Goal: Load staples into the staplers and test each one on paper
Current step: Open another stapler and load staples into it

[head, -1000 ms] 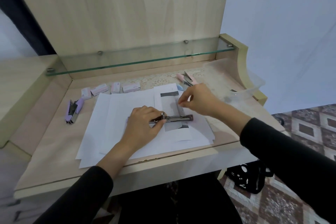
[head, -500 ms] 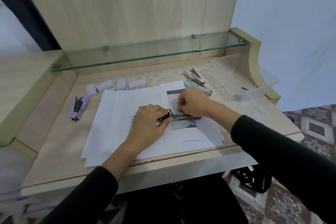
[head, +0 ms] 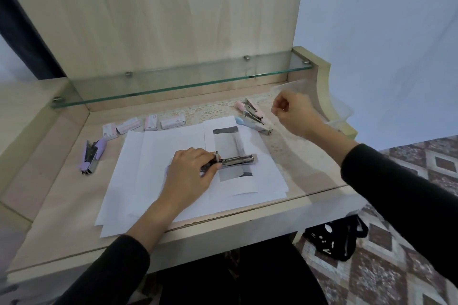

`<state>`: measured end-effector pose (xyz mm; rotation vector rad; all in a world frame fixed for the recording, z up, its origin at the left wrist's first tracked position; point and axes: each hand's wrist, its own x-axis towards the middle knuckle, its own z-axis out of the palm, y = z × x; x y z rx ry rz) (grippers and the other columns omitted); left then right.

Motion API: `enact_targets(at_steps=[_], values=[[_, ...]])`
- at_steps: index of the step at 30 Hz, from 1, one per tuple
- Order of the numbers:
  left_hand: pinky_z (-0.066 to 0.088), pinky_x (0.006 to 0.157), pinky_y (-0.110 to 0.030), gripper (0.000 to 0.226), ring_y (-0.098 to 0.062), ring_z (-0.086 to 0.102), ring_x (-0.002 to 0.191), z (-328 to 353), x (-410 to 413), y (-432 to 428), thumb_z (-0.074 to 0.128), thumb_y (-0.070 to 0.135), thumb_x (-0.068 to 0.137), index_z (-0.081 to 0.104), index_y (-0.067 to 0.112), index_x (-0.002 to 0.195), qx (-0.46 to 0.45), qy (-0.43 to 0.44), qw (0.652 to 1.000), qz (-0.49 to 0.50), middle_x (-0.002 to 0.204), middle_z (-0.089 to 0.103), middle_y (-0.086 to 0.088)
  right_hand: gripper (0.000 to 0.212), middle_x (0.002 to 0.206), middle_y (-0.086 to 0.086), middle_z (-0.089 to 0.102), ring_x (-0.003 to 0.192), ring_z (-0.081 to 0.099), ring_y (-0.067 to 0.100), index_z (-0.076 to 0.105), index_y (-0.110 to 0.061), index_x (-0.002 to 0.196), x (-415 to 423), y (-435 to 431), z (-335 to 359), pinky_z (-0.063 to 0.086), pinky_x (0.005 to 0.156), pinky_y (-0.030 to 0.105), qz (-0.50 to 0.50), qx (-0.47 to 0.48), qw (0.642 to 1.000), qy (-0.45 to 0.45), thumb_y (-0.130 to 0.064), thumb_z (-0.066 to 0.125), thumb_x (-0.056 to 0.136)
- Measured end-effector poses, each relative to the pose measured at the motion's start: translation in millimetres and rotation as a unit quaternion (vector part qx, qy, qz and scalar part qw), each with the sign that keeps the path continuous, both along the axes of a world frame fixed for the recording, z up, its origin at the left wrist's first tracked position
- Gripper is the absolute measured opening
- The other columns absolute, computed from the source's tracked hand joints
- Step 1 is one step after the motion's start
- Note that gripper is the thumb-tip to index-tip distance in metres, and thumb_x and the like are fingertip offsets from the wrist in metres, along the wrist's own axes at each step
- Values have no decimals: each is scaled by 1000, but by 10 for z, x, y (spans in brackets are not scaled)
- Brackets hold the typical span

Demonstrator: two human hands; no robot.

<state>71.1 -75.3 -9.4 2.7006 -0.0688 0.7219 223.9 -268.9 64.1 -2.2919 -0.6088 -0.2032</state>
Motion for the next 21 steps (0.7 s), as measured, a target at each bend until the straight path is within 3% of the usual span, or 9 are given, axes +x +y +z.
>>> enact_targets(at_steps=[4,7,10,15,18,21], values=[[44,70,-32,42,-21,62,67,-1,3,-8,45,42,81,71,9,82,8,8,1000,10,76,70,0,11,76,7,55,68,48,19,58,-7,80,177,-309,103,36,45,7,-61,25,998,-25,2,52,83],[44,68,-33,41,-20,62,66,8,12,-19,45,42,81,71,10,79,17,8,1000,15,74,69,1,15,74,8,55,70,48,20,63,0,78,240,-444,148,34,50,5,-82,-6,996,-41,6,50,81],[42,69,-31,40,-19,62,66,19,9,-29,45,42,81,71,12,79,32,14,999,16,74,69,3,15,81,14,64,75,51,20,67,3,80,272,-499,157,42,67,22,-89,-29,995,-36,4,52,81],[38,72,-31,40,-18,62,68,32,9,-35,44,43,80,71,14,81,20,5,1000,20,75,69,4,15,92,13,69,91,60,27,70,-3,85,259,-507,160,50,82,36,-93,-49,994,-19,-4,55,83],[37,76,-31,43,-18,62,72,55,17,-29,44,46,80,72,14,83,6,8,1000,22,79,70,4,15,94,13,69,91,60,26,71,-3,87,222,-466,212,49,82,33,-86,-39,995,-16,-6,57,84],[39,90,-34,33,-17,62,87,149,33,-23,54,42,84,70,18,99,-8,40,999,15,98,70,5,14,92,11,70,82,56,19,71,-2,88,149,-357,289,43,74,25,-56,-22,998,-32,-7,58,85]])
